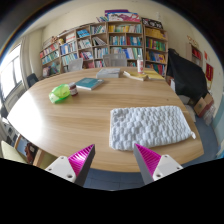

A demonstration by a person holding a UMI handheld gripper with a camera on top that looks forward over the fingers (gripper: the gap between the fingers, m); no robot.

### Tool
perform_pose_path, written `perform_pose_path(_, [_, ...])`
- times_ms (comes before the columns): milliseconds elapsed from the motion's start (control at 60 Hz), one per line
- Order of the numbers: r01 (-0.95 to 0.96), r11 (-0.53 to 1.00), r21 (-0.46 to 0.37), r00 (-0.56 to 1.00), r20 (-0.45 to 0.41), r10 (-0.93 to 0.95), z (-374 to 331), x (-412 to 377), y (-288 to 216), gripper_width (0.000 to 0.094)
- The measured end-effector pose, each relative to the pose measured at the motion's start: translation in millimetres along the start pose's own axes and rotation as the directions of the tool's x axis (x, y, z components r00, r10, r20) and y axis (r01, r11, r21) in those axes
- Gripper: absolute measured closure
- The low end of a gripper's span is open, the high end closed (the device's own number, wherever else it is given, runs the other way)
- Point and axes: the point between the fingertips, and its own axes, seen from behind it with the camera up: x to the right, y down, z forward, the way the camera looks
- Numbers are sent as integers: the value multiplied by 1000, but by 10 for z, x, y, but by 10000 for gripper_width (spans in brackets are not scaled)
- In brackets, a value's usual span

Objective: Fold towel

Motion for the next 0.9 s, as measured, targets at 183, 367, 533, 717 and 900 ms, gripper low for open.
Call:
perform_pose_path(183, [74,995,-59,997,-15,-75,874,106,-96,145])
perform_pose_path(367, [132,987,-87,990,-29,-135,1366,251,-31,341])
perform_pose_path(533, [140,986,-90,987,-66,-146,1386,437,-55,817])
perform_pose_path(717, [145,981,-130,989,24,-143,1401,404,-41,888])
perform_pose_path(900, [126,979,-161,976,199,-93,1256,361,-229,918])
